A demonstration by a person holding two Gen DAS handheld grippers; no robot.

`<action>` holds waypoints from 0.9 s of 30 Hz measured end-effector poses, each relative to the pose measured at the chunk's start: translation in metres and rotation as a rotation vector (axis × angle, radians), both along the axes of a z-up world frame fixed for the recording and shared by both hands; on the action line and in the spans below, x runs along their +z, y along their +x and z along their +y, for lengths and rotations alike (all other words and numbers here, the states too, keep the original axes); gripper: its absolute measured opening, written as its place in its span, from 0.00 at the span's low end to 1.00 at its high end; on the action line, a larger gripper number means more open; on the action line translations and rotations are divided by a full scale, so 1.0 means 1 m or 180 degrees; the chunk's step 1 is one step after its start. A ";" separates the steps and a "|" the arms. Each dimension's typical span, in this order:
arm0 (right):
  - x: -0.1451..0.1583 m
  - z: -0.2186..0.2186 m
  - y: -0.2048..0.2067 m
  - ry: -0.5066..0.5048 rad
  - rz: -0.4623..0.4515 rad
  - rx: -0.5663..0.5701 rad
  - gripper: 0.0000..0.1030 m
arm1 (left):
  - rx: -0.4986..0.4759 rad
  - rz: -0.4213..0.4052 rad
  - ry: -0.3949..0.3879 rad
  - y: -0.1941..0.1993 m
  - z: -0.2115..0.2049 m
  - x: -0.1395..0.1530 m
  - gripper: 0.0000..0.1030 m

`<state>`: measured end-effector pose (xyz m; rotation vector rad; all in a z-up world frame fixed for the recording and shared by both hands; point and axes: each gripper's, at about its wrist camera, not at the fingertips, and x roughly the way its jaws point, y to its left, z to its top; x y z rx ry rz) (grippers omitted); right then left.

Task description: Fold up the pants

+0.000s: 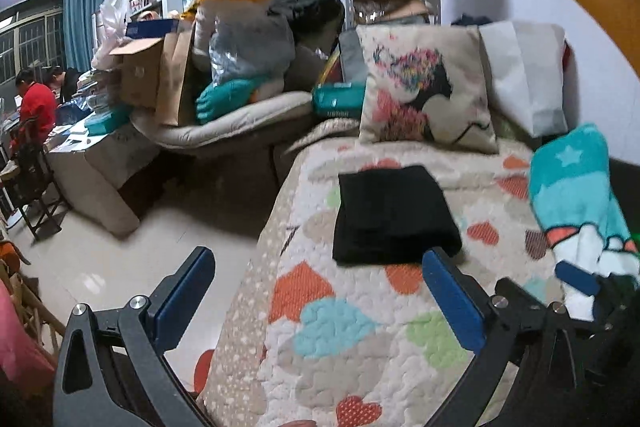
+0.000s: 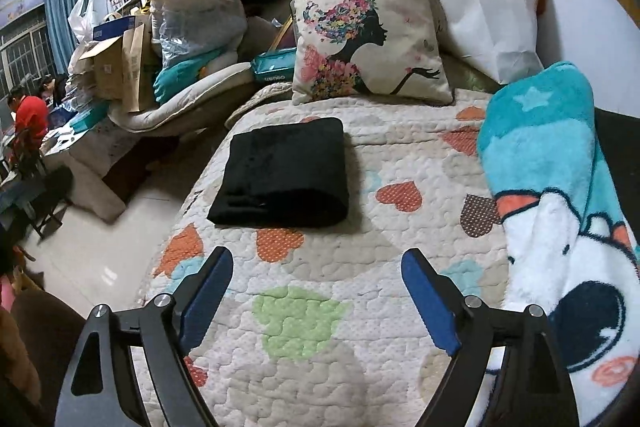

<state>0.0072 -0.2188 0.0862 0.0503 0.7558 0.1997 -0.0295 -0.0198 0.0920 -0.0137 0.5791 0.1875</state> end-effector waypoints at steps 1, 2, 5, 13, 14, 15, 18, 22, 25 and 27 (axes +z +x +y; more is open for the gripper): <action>-0.001 0.001 0.001 -0.0016 0.0007 0.0004 0.88 | -0.0010 0.0035 -0.0013 0.002 0.000 -0.003 1.00; -0.002 0.002 0.001 -0.0028 0.0021 0.0009 0.88 | -0.0022 0.0063 -0.0033 0.003 0.000 -0.006 1.00; -0.008 0.005 0.005 -0.0051 0.0082 0.0019 0.88 | -0.0044 0.0111 -0.0042 0.004 -0.001 -0.011 1.00; -0.019 0.009 0.010 -0.0132 0.0187 0.0000 0.88 | -0.0058 0.0295 -0.0062 0.010 0.001 -0.026 1.00; -0.020 0.010 0.010 -0.0142 0.0193 0.0004 0.88 | -0.0060 0.0309 -0.0062 0.010 0.001 -0.027 1.00; -0.021 0.011 0.010 -0.0149 0.0199 0.0008 0.88 | -0.0062 0.0316 -0.0061 0.010 0.001 -0.028 1.00; -0.023 0.013 0.011 -0.0173 0.0216 0.0023 0.88 | -0.0071 0.0313 -0.0041 0.010 0.001 -0.028 1.00; -0.025 0.015 0.011 -0.0195 0.0232 0.0028 0.88 | -0.0112 0.0337 -0.0042 0.011 0.000 -0.030 1.00; -0.025 0.016 0.010 -0.0205 0.0224 0.0029 0.89 | -0.0128 0.0376 -0.0069 0.012 0.001 -0.032 1.00; -0.025 0.016 0.011 -0.0201 0.0225 0.0037 0.89 | -0.0120 0.0413 -0.0098 0.013 0.003 -0.034 1.00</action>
